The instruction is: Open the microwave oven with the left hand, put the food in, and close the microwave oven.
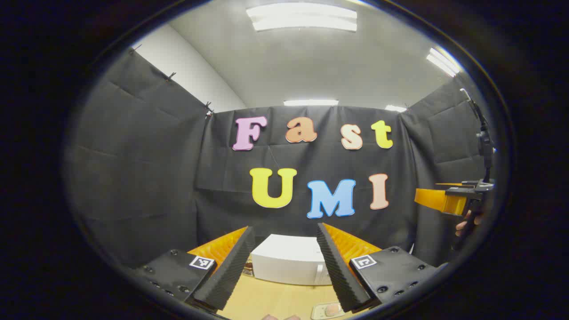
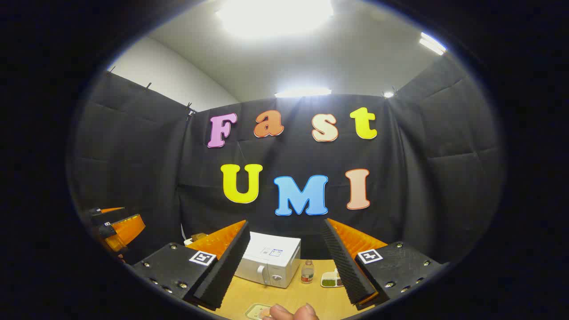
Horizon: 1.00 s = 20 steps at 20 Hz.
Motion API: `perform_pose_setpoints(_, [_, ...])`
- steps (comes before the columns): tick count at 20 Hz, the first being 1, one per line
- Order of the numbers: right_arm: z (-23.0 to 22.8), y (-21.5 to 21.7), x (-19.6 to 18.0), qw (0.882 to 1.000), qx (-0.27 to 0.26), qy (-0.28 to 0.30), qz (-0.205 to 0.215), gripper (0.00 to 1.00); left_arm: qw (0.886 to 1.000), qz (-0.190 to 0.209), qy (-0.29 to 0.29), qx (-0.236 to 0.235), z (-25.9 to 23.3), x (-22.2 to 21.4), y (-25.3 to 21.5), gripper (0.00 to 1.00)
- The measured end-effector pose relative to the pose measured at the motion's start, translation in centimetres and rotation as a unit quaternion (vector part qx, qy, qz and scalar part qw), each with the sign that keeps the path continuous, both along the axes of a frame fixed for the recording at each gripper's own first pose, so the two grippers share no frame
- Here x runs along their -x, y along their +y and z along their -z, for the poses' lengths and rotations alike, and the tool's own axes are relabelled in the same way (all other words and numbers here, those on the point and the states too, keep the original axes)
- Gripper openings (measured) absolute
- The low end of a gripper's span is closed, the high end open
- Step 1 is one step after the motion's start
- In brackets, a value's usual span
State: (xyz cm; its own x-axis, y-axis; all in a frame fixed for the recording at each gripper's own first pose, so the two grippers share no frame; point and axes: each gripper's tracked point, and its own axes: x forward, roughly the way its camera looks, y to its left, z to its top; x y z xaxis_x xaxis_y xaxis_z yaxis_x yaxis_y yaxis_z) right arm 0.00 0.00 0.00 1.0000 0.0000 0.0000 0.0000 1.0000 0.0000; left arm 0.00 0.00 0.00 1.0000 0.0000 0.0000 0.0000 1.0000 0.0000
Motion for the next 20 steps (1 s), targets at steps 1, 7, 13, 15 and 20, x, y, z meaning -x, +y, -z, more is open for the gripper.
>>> perform_pose_setpoints(1, [0.1, -0.1, 0.1, 1.0, 0.0, 0.003, 0.001, 1.0, 1.0, 0.0, 0.001, 0.002, -0.1, -0.2, -0.1, 0.93])
perform_pose_setpoints(7, [0.2, -2.0, 0.9, 1.0, 0.0, 0.001, 0.015, 1.0, 1.0, 0.006, 0.012, 0.007, 0.7, -0.6, -0.9, 0.93])
perform_pose_setpoints(13, [0.4, -4.5, 0.8, 0.999, -0.009, 0.004, 0.032, 1.0, 1.0, 0.016, 0.012, 0.003, 0.7, -1.6, -2.8, 0.93])
perform_pose_setpoints(15, [0.4, -5.0, 0.7, 0.999, -0.011, 0.005, 0.034, 1.0, 1.0, 0.021, 0.013, 0.001, 0.9, -1.9, -3.5, 0.93])
perform_pose_setpoints(20, [0.8, -6.4, 1.0, 1.0, -0.005, 0.008, 0.029, 1.0, 0.999, 0.03, 0.019, -0.011, 2.3, -2.9, -6.0, 0.93])
